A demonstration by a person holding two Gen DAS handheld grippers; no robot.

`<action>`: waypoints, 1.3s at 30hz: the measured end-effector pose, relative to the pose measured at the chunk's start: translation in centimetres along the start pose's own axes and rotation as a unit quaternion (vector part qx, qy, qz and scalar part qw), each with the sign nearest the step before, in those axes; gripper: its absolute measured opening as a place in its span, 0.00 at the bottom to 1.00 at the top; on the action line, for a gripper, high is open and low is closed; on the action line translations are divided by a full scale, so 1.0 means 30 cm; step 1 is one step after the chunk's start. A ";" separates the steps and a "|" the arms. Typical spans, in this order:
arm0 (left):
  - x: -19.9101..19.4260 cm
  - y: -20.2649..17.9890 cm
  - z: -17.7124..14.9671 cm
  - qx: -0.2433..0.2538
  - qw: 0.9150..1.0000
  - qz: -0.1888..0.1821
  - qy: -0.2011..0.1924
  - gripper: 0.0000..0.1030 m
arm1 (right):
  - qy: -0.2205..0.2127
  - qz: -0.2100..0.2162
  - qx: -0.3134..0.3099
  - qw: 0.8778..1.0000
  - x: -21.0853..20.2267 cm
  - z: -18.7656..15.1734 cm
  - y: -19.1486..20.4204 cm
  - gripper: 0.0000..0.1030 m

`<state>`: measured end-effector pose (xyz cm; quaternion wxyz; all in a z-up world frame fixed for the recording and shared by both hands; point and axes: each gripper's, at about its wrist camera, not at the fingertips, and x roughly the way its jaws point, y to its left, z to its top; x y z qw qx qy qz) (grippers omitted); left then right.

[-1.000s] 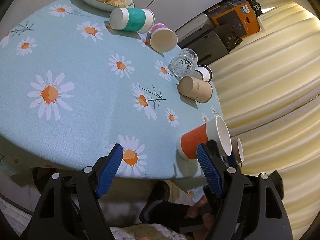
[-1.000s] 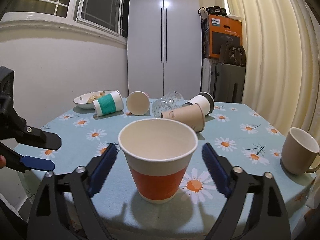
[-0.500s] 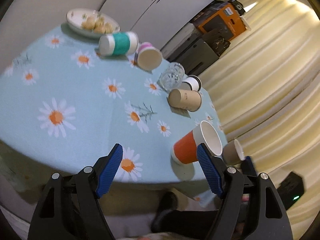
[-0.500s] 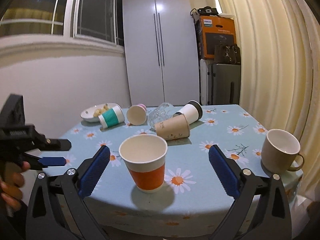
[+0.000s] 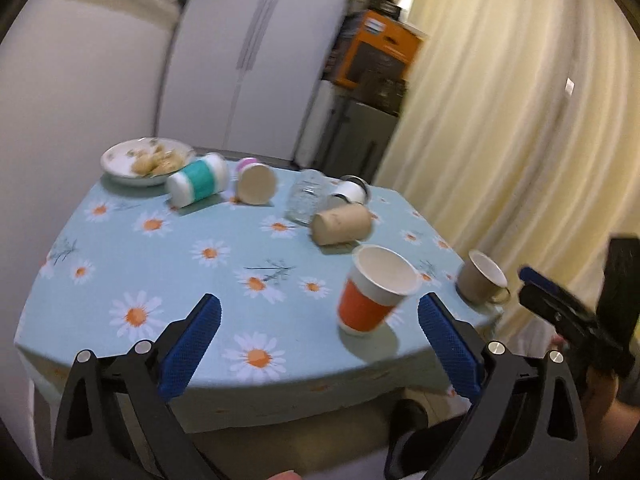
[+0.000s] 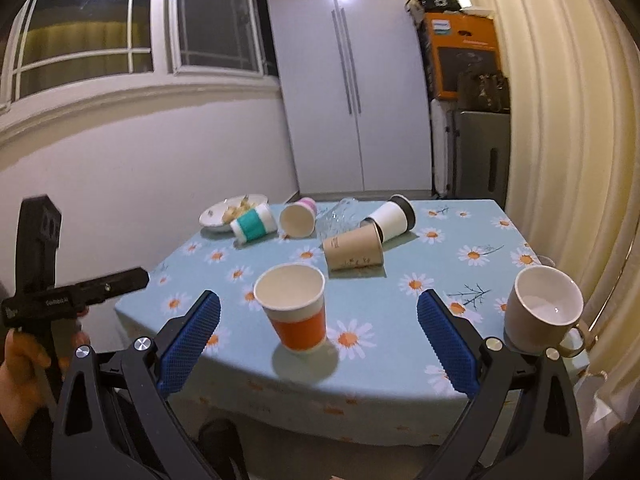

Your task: Flip cup upright

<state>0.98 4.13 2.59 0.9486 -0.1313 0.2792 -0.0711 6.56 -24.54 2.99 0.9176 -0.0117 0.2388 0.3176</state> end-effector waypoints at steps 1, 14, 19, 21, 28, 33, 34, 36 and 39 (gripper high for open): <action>-0.004 -0.018 -0.003 0.013 1.000 0.002 -0.001 0.93 | 0.002 0.002 -0.009 1.000 -0.008 -0.001 -0.003 0.95; -0.043 -0.134 -0.078 0.082 0.996 -0.005 0.020 0.94 | 0.016 0.021 -0.038 0.999 -0.043 -0.027 -0.023 0.95; -0.046 -0.134 -0.086 0.075 0.997 -0.002 0.017 0.93 | 0.029 0.005 -0.032 0.999 -0.021 -0.035 -0.027 0.95; -0.041 -0.135 -0.088 0.075 0.997 -0.001 0.019 0.94 | 0.032 0.000 -0.029 0.999 -0.013 -0.036 -0.028 0.95; -0.041 -0.151 -0.101 0.082 0.996 0.016 0.019 0.94 | 0.033 -0.013 -0.033 0.999 -0.007 -0.044 -0.030 0.95; -0.044 -0.141 -0.099 0.074 0.997 0.024 0.017 0.94 | 0.037 -0.018 -0.033 0.999 -0.001 -0.047 -0.028 0.95; -0.045 -0.138 -0.098 0.072 0.997 0.023 0.016 0.94 | 0.039 -0.022 -0.035 0.998 0.003 -0.048 -0.025 0.95; -0.043 -0.135 -0.096 0.070 0.997 0.023 0.017 0.94 | 0.040 -0.023 -0.039 0.998 0.006 -0.050 -0.019 0.95; -0.038 -0.136 -0.097 0.072 0.997 0.026 0.020 0.94 | 0.042 -0.027 -0.045 0.998 0.013 -0.054 -0.012 0.95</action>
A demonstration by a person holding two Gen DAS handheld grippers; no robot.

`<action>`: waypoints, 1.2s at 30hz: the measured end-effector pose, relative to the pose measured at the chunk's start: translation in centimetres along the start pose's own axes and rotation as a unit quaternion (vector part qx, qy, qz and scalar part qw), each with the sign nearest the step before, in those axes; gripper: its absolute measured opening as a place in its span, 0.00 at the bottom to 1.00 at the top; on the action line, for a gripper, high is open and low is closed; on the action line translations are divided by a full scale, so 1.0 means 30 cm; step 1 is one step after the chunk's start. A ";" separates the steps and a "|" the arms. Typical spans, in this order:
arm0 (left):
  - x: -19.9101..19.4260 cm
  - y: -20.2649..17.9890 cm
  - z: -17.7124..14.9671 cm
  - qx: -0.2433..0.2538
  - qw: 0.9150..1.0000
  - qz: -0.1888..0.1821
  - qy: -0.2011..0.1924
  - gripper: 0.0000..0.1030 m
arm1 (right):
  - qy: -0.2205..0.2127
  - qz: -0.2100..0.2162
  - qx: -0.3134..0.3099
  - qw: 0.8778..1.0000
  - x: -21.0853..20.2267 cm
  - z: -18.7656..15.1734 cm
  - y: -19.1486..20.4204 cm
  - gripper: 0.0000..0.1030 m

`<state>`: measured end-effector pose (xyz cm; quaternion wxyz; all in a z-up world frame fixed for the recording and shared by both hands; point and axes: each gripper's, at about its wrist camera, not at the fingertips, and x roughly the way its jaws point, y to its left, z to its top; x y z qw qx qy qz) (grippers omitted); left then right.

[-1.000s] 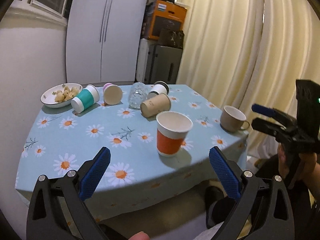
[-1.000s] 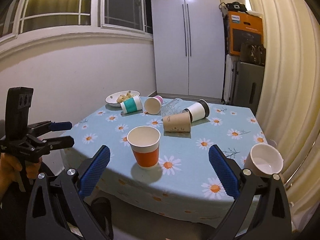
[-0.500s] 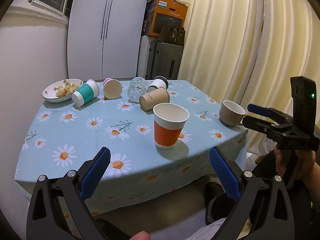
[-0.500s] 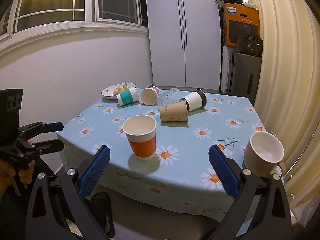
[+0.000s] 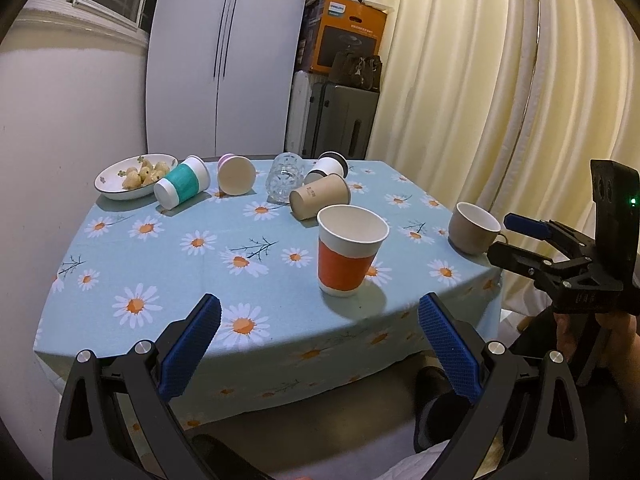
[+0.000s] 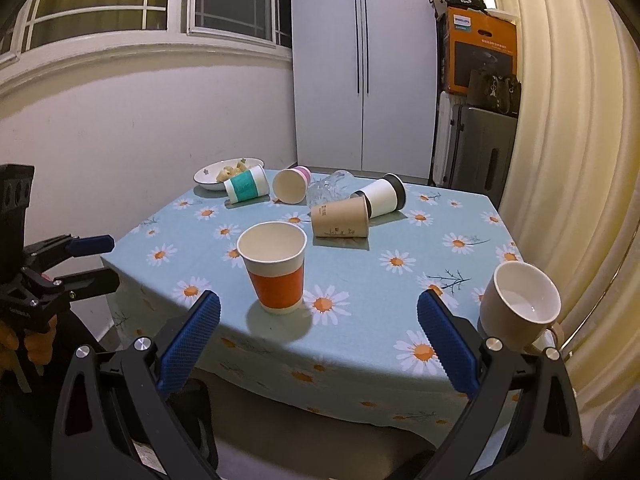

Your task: Flip cup upright

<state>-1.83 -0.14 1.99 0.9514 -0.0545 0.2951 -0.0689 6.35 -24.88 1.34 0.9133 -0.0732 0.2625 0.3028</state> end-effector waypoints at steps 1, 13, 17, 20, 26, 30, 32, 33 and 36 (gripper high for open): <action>0.002 0.000 0.000 0.000 1.000 0.000 0.001 0.94 | 0.000 -0.001 -0.001 1.000 0.001 0.000 0.001 0.95; 0.016 -0.004 -0.003 0.000 1.000 0.002 0.009 0.94 | 0.000 -0.003 0.000 1.000 0.002 -0.002 -0.003 0.95; 0.019 -0.007 -0.004 0.003 1.000 0.003 0.012 0.94 | 0.002 -0.003 0.001 1.000 0.004 -0.003 -0.003 0.95; 0.020 -0.008 -0.006 0.003 1.000 0.003 0.013 0.94 | 0.002 -0.003 0.000 1.000 0.004 -0.002 -0.002 0.95; 0.023 -0.008 -0.007 0.003 1.000 0.004 0.015 0.94 | 0.002 -0.002 0.000 1.000 0.005 -0.002 -0.002 0.95; 0.026 -0.008 -0.008 0.003 1.000 0.005 0.015 0.94 | 0.003 -0.002 0.000 1.000 0.004 -0.002 -0.003 0.95; 0.027 -0.007 -0.009 0.002 1.000 0.005 0.015 0.94 | 0.003 -0.002 0.000 1.000 0.006 -0.002 -0.002 0.95; 0.027 -0.007 -0.009 0.002 1.000 0.005 0.016 0.94 | 0.003 -0.002 0.000 1.000 0.006 -0.002 -0.002 0.95; 0.026 -0.006 -0.012 0.001 1.000 0.005 0.016 0.94 | 0.004 -0.002 0.000 1.000 0.005 -0.003 -0.002 0.95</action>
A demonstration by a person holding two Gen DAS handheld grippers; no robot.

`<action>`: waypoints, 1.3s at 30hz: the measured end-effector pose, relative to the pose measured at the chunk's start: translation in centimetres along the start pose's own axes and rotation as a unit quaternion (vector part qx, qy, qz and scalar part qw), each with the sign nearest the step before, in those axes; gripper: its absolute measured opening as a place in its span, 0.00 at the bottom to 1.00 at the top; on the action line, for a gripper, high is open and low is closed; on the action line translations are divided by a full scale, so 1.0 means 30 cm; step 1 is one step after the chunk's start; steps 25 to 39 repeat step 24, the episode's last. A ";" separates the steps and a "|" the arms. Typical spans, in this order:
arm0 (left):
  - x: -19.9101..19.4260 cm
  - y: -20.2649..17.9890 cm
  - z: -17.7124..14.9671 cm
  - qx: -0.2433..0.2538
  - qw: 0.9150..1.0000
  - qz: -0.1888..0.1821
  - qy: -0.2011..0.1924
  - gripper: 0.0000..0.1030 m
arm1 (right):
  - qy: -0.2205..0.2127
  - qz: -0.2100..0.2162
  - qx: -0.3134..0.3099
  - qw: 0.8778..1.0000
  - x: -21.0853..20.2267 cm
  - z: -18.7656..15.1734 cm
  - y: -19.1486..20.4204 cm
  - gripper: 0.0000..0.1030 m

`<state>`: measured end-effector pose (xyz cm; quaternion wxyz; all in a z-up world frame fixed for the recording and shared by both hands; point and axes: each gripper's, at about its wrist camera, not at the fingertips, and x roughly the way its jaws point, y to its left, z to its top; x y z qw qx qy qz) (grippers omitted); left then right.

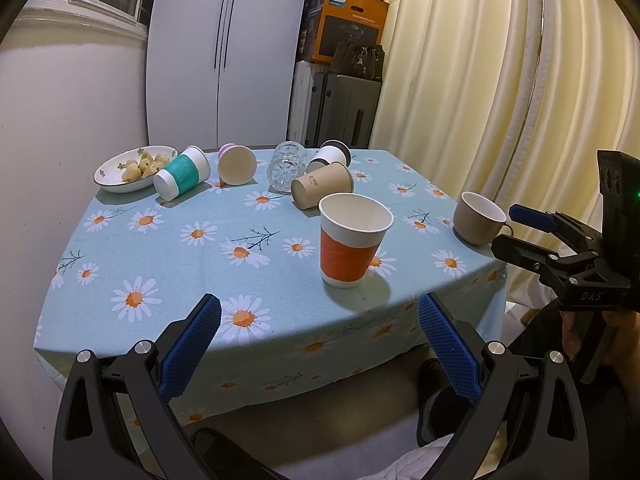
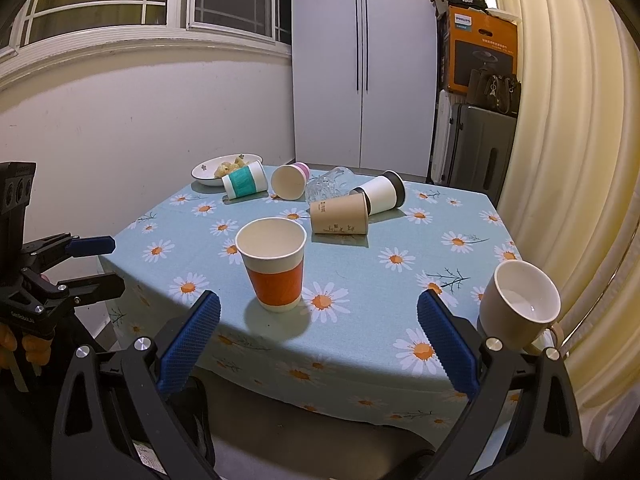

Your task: Flip cup upright

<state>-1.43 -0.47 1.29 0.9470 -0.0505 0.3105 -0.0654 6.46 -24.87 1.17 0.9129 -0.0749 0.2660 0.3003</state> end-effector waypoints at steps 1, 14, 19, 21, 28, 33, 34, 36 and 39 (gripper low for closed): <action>0.000 0.000 0.000 0.000 1.000 0.000 0.000 0.94 | 0.001 0.000 0.000 1.000 0.002 0.000 0.000 0.95; 0.000 0.003 0.000 -0.001 1.000 -0.001 0.001 0.94 | 0.003 0.000 -0.003 1.000 0.008 -0.004 0.001 0.95; -0.003 0.005 0.002 -0.002 1.000 0.001 0.000 0.94 | 0.004 -0.002 -0.002 1.000 0.010 -0.005 0.002 0.95; -0.002 0.005 0.003 -0.002 1.000 0.001 0.001 0.94 | 0.005 -0.002 -0.002 1.000 0.012 -0.005 0.002 0.95; -0.001 0.005 0.003 -0.001 1.000 0.000 0.001 0.94 | 0.005 -0.003 -0.003 1.000 0.013 -0.006 0.003 0.95; -0.001 0.005 0.003 -0.001 1.000 0.000 0.001 0.94 | 0.005 -0.003 -0.003 1.000 0.013 -0.006 0.003 0.95; -0.001 0.005 0.003 -0.001 1.000 0.000 0.001 0.94 | 0.005 -0.003 -0.003 1.000 0.013 -0.006 0.003 0.95; -0.001 0.005 0.003 -0.001 1.000 0.000 0.001 0.94 | 0.005 -0.003 -0.003 1.000 0.013 -0.006 0.003 0.95; -0.001 0.005 0.003 -0.001 1.000 0.000 0.001 0.94 | 0.005 -0.003 -0.003 1.000 0.013 -0.006 0.003 0.95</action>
